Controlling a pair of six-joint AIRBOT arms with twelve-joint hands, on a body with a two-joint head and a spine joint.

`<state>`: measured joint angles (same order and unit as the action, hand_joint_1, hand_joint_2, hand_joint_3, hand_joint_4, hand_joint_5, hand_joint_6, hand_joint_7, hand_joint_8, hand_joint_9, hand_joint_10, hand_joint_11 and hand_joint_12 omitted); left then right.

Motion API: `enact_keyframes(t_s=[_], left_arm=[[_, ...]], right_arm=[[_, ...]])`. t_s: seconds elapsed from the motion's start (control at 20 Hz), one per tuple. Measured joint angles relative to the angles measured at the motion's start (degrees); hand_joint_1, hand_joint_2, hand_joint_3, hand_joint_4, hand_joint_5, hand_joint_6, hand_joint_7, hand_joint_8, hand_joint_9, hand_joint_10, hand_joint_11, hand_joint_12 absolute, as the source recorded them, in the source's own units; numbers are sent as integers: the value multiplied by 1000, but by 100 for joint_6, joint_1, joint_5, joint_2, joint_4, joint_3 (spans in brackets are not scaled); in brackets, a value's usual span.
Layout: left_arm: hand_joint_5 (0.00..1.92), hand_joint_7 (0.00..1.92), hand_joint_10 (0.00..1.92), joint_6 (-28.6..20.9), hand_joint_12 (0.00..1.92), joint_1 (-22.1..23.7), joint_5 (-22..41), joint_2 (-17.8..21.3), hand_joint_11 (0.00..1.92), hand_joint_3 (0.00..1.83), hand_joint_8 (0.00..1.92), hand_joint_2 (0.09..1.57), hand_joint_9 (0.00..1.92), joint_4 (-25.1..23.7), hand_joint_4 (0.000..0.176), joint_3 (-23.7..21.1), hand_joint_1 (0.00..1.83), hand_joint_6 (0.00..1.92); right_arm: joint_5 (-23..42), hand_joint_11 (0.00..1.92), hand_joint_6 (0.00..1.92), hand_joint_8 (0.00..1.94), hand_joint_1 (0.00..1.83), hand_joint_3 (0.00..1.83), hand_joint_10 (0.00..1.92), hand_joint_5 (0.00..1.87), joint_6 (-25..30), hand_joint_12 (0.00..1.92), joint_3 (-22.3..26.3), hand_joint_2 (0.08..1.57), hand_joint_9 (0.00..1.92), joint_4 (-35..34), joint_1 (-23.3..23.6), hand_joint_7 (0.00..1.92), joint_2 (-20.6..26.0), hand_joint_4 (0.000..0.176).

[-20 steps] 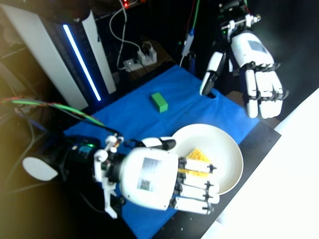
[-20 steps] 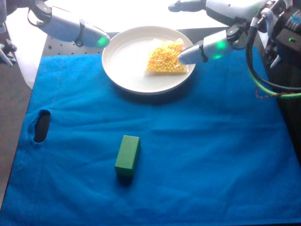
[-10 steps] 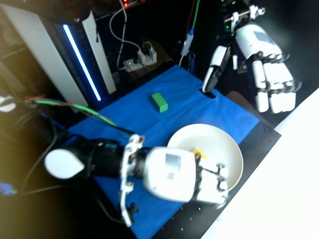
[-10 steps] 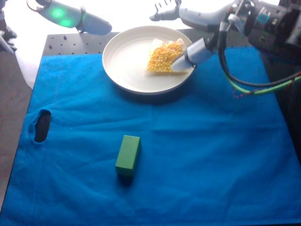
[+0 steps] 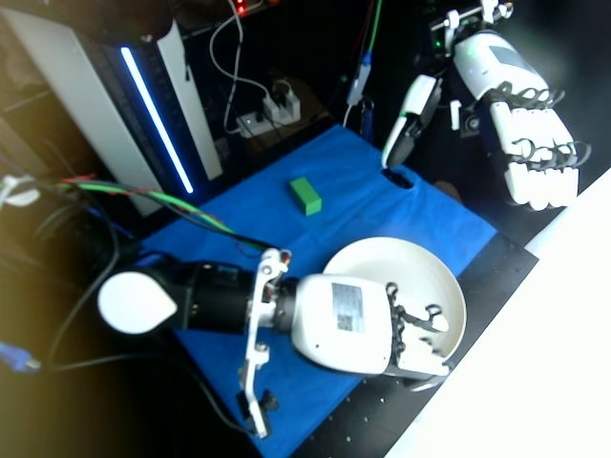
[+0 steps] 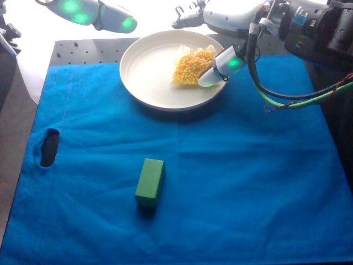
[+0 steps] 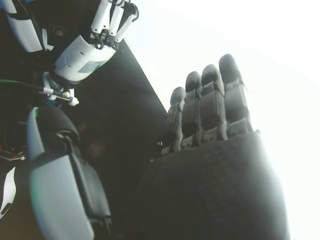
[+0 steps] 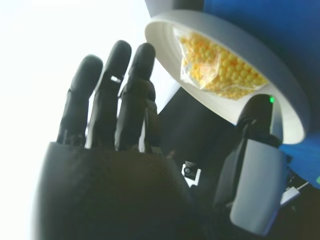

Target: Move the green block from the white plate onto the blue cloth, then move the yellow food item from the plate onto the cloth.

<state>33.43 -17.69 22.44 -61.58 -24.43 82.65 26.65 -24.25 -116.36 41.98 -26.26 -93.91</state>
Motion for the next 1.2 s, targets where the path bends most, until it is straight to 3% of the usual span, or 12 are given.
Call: enact_keyframes(t_s=[0.1,0.2,0.25,0.3,0.4,0.45,0.5,0.6,0.65,0.85,1.0,1.2], left_arm=[[158,238,8,0,446,20,0,0,0,0,4,833,184,-9,51,-42,641,7],[161,236,7,0,433,33,4,-11,8,0,1,820,191,-26,54,-59,637,4],[163,236,5,0,432,57,4,-11,11,0,1,817,189,-28,53,-59,635,4],[172,247,6,0,434,68,7,-11,21,0,5,810,193,-35,55,-59,639,7],[172,249,5,0,430,92,11,-11,25,0,4,805,195,-20,64,-72,648,5],[173,251,6,0,432,92,4,-11,29,0,4,806,199,-24,53,-92,647,5],[175,254,5,2,431,92,-4,-11,28,0,5,808,197,-31,54,-114,657,5],[176,248,0,2,425,98,4,-22,5,3,1,824,179,-46,53,-125,679,4],[183,246,0,2,428,105,-2,-22,3,6,0,832,176,-55,65,-125,686,6],[191,260,0,2,495,109,-15,-22,0,3,0,836,186,-85,62,-133,680,0],[185,257,1,2,469,109,-17,-22,0,2,1,839,185,-87,65,-144,669,0],[186,264,0,2,470,109,-17,-22,4,3,3,841,184,-87,70,-144,661,1]], right_arm=[[-20,40,3,10,651,0,146,416,0,1593,-15,748,602,11,0,685,-37,44],[-42,1,7,2,688,5,69,462,0,1375,-39,782,516,39,0,613,-81,41],[-46,0,3,2,699,8,60,462,2,1420,-39,811,519,52,0,592,-90,16],[-46,41,1,16,686,1,83,463,0,1514,-44,797,601,50,0,666,-98,18],[-48,62,1,3,637,0,43,474,0,1406,-48,781,615,52,0,639,-111,5],[-61,121,0,21,641,1,65,476,2,1504,-68,785,679,57,0,706,-129,9],[-72,238,1,59,675,0,388,491,2,1630,-70,800,686,55,0,814,-129,0],[-96,175,1,9,683,0,539,519,2,1592,-81,809,523,55,0,719,-129,0],[-129,92,0,0,649,2,326,514,0,1562,-90,821,551,59,0,665,-129,0],[-173,143,1,4,633,0,132,543,2,1409,-146,816,690,63,0,739,-155,0],[-186,352,9,10,758,1,76,700,2,1261,-149,849,817,63,0,808,-177,0],[-192,165,20,1,908,1,17,870,2,1333,-151,870,782,63,0,860,-188,0]])
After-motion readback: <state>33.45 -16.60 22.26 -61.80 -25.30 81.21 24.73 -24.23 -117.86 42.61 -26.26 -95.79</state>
